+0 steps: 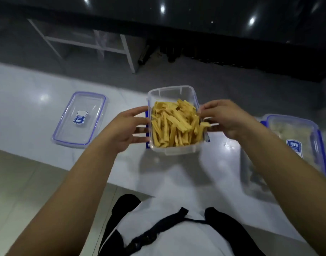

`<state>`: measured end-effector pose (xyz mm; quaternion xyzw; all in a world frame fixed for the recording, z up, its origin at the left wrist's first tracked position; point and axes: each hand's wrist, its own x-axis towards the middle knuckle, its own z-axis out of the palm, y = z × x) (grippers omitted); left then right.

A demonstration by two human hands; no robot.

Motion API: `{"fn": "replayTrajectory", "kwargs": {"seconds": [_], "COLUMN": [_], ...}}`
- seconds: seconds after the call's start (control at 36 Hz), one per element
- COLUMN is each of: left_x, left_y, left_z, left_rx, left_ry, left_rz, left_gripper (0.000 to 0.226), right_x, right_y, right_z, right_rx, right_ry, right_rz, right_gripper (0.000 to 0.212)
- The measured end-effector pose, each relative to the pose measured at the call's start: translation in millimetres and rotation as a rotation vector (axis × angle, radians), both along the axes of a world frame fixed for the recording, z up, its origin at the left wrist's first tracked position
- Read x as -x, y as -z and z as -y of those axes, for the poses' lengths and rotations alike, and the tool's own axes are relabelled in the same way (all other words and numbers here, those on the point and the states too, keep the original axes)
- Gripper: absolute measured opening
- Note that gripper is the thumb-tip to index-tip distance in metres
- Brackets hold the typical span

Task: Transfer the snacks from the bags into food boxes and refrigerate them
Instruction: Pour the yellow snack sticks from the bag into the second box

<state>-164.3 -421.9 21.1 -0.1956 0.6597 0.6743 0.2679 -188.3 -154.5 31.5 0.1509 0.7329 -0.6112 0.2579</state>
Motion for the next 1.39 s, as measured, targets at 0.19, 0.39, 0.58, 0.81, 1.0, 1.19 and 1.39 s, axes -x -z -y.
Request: {"fn": "replayTrajectory", "kwargs": {"seconds": [0.19, 0.39, 0.58, 0.81, 1.0, 1.19, 1.39], "left_x": [-14, -5, -16, -22, -27, -11, 20], "left_y": [4, 9, 15, 24, 26, 32, 49], "left_z": [2, -7, -3, 10, 30, 85, 168], "left_rx": [-0.008, 0.078, 0.051, 0.114, 0.204, 0.738, 1.161], "left_ry": [0.028, 0.028, 0.037, 0.038, 0.030, -0.010, 0.098], "left_rz": [0.007, 0.007, -0.039, -0.047, -0.041, -0.236, 0.070], "left_gripper": [0.046, 0.049, 0.048, 0.052, 0.046, 0.045, 0.121], "right_x": [-12, -7, -22, -36, -53, -55, -47], "right_y": [2, 10, 22, 41, 49, 35, 9], "right_z": [-9, 3, -4, 12, 40, 48, 83], "right_rx": [0.053, -0.010, 0.032, 0.097, 0.258, -0.057, -0.673], "right_ry": [-0.039, -0.020, 0.045, 0.126, 0.245, 0.074, -0.394], "right_rz": [0.025, -0.008, -0.015, -0.029, 0.076, -0.127, -0.537], "right_gripper": [0.021, 0.015, 0.016, 0.009, 0.017, 0.020, 0.070]}}
